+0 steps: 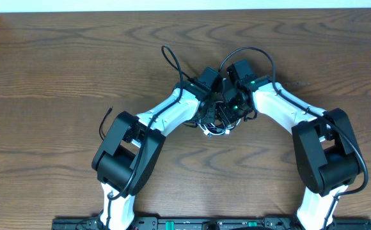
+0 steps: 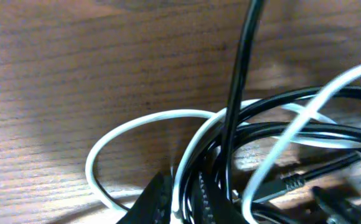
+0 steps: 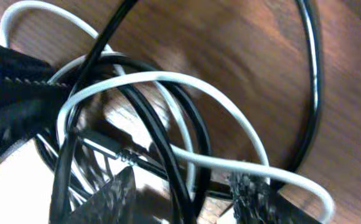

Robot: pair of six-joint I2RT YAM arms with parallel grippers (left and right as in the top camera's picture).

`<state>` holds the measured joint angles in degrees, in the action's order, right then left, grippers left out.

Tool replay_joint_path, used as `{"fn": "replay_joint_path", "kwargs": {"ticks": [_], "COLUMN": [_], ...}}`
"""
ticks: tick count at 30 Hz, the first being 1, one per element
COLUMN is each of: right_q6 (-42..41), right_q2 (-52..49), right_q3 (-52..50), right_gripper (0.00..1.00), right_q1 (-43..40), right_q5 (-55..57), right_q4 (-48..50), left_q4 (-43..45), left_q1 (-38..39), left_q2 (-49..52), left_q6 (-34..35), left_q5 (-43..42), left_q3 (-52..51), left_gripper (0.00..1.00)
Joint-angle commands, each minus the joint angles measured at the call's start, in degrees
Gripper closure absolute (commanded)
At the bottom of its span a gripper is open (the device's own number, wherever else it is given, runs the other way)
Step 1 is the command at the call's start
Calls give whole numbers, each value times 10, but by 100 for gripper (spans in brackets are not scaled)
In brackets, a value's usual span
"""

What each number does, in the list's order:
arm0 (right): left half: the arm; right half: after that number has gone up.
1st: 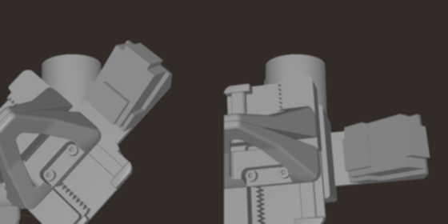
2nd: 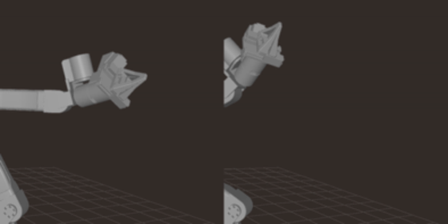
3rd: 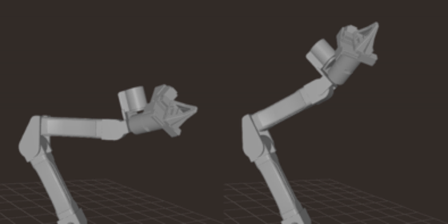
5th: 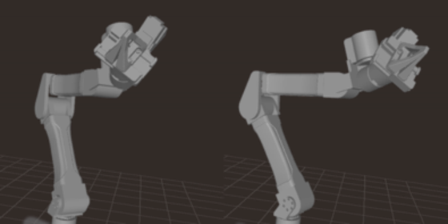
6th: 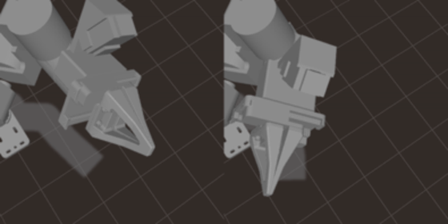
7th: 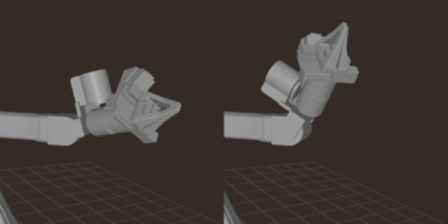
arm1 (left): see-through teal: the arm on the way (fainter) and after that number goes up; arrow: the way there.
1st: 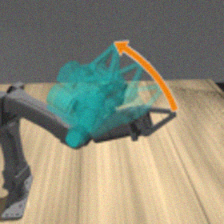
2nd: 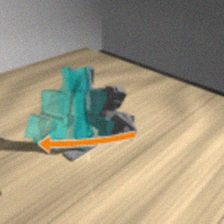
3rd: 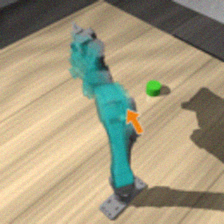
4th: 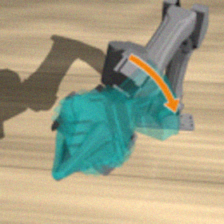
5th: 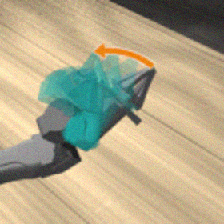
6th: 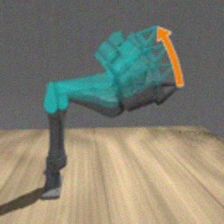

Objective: Untangle cables

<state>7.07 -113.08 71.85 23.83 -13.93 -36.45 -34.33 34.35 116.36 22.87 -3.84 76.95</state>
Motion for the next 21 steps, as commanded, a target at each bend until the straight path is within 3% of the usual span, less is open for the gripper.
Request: {"fn": "replay_joint_path", "kwargs": {"ticks": [1,4,21], "right_q6": [-20,-31,-34], "right_q2": [-5,-5,-5], "right_q3": [-5,-8,-52], "right_gripper": [54,54,51], "right_q1": [3,3,3], "right_q5": [57,77,209], "right_q4": [-6,-6,50], "left_q4": [-10,-20,-71], "left_q1": [-5,-15,-117], "left_q2": [2,2,2], "left_q6": [3,3,-32], "left_q5": [50,55,60], "left_q3": [-14,-14,-14], "left_gripper": [83,78,70]}}
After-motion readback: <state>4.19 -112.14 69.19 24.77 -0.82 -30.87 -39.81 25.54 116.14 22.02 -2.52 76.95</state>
